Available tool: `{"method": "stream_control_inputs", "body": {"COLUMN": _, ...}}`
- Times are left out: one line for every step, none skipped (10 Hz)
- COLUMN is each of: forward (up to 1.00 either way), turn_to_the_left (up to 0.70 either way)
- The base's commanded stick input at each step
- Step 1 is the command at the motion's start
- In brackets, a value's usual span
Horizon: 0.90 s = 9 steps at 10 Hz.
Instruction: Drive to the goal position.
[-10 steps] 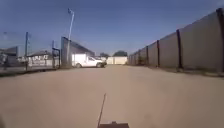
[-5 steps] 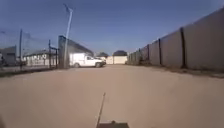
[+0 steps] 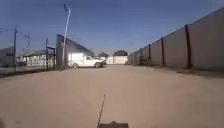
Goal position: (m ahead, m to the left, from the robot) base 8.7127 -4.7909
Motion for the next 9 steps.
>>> {"method": "stream_control_inputs", "body": {"forward": 1.00, "turn_to_the_left": 0.00}}
{"method": "stream_control_inputs", "body": {"forward": 1.00, "turn_to_the_left": 0.00}}
{"method": "stream_control_inputs", "body": {"forward": 1.00, "turn_to_the_left": 0.00}}
{"method": "stream_control_inputs", "body": {"forward": 1.00, "turn_to_the_left": 0.00}}
{"method": "stream_control_inputs", "body": {"forward": 1.00, "turn_to_the_left": 0.00}}
{"method": "stream_control_inputs", "body": {"forward": 1.00, "turn_to_the_left": 0.00}}
{"method": "stream_control_inputs", "body": {"forward": 1.00, "turn_to_the_left": 0.00}}
{"method": "stream_control_inputs", "body": {"forward": 1.00, "turn_to_the_left": 0.00}}
{"method": "stream_control_inputs", "body": {"forward": 1.00, "turn_to_the_left": 0.00}}
